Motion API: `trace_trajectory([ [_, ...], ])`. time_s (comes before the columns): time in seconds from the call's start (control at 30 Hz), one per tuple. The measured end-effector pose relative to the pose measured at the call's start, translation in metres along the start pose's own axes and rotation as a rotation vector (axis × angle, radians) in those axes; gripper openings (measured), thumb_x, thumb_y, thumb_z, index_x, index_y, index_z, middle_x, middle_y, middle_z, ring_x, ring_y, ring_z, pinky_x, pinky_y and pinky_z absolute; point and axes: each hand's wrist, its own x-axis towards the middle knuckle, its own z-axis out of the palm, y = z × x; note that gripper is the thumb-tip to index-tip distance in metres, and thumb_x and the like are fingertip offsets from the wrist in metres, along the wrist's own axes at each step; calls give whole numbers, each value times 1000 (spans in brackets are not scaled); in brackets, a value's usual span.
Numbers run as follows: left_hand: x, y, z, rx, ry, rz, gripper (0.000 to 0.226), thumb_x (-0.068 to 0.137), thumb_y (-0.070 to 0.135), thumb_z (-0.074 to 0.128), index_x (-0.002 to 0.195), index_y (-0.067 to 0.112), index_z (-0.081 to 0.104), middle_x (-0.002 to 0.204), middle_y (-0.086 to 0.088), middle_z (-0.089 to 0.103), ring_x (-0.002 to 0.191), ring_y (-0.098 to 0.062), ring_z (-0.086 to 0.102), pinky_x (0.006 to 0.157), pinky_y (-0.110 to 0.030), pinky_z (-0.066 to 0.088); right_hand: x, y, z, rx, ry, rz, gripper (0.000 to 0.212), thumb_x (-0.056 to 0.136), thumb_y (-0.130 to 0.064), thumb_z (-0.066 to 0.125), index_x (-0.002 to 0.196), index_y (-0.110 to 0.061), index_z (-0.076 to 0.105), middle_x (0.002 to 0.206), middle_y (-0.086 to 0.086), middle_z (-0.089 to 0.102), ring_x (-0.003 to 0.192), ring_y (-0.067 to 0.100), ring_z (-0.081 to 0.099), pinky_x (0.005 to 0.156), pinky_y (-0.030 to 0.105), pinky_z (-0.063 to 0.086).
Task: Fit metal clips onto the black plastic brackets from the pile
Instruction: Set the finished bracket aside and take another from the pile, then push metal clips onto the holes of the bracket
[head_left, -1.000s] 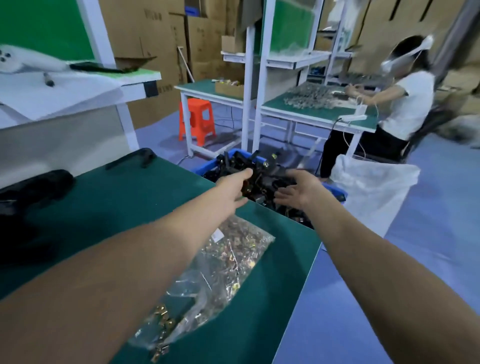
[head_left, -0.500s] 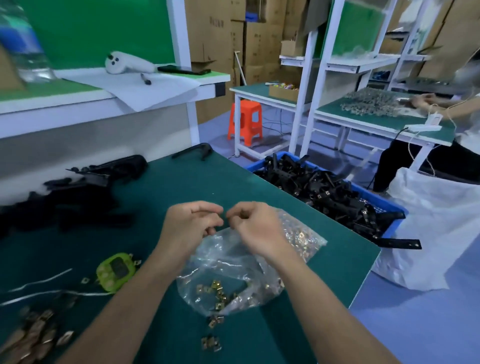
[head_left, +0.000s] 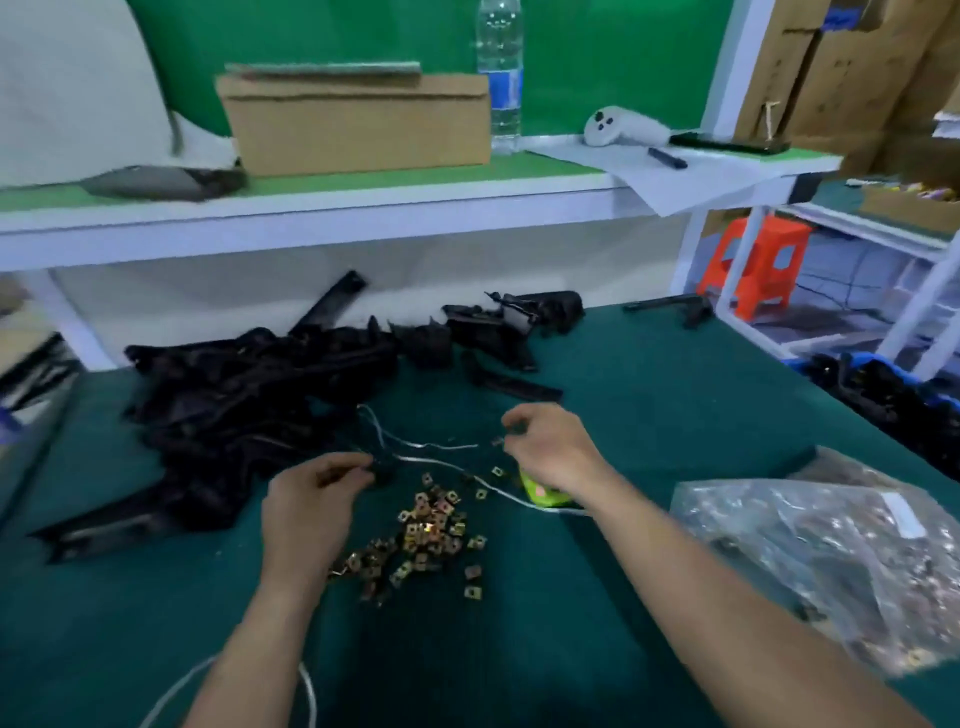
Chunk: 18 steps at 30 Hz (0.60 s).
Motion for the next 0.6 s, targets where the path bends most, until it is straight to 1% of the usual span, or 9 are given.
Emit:
trace_trajectory([
  [0.07, 4, -15, -28, 95, 68, -16, 33, 85, 21, 77, 72, 51, 75, 79, 20, 75, 80, -1, 69, 69, -24, 52, 29, -11, 14, -42, -18, 4, 45, 96, -20, 56, 141, -24, 54, 132, 5, 62, 90, 18, 65, 62, 19, 43],
  [0.13, 6, -27, -49, 192, 88, -34, 34, 86, 23, 77, 69, 51, 73, 78, 26, 73, 78, 8, 66, 63, -10, 45, 60, -17, 21, -95, -26, 22, 55, 95, -16, 52, 149, -24, 43, 134, 7, 59, 94, 21, 64, 58, 22, 44],
  [0.17, 6, -32, -56, 236, 76, -38, 32, 88, 22, 76, 72, 51, 73, 77, 29, 71, 78, 12, 64, 63, -5, 42, 75, -18, 23, -139, -24, 27, 59, 94, -13, 51, 151, -23, 38, 138, 9, 56, 103, 24, 63, 66, 24, 48],
  [0.2, 5, -36, -59, 274, 59, -38, 30, 89, 22, 74, 76, 49, 73, 78, 32, 70, 77, 15, 62, 63, -2, 41, 89, -20, 23, -205, -24, 31, 63, 94, -12, 50, 154, -21, 33, 146, 10, 49, 119, 27, 56, 81, 27, 50],
  [0.27, 1, -41, -55, 341, 15, -18, 26, 89, 19, 72, 85, 44, 77, 84, 30, 72, 78, 16, 62, 66, 2, 39, 113, -21, 24, -359, -26, 54, 67, 94, -14, 50, 156, -16, 26, 158, 11, 33, 141, 32, 35, 110, 37, 38],
  [0.33, -1, -41, -41, 400, -39, 2, 23, 88, 19, 71, 98, 38, 79, 93, 25, 74, 80, 11, 63, 70, -1, 41, 131, -18, 26, -451, -40, 105, 70, 95, -18, 51, 158, -15, 20, 161, 12, 29, 145, 34, 30, 117, 41, 31],
  [0.43, -4, -35, -13, 441, -146, 52, 28, 88, 25, 70, 112, 39, 75, 96, 24, 72, 80, 9, 64, 69, -1, 41, 143, -12, 33, -517, -68, 129, 67, 96, -18, 52, 156, -9, 25, 156, 15, 35, 139, 35, 39, 111, 40, 39],
  [0.53, -3, -28, 15, 464, -215, 160, 32, 90, 33, 68, 122, 38, 70, 116, 15, 71, 102, -6, 64, 85, -16, 45, 147, -7, 38, -579, -25, 40, 38, 87, -10, 60, 125, -11, 61, 128, 11, 58, 116, 31, 58, 85, 35, 53],
  [0.6, 0, -21, 32, 462, -275, 249, 34, 91, 30, 68, 125, 35, 68, 128, 14, 66, 116, -7, 56, 95, -20, 43, 143, -10, 35, -653, 10, 47, 39, 77, -7, 65, 113, -20, 69, 110, 6, 66, 96, 28, 65, 73, 30, 51],
])
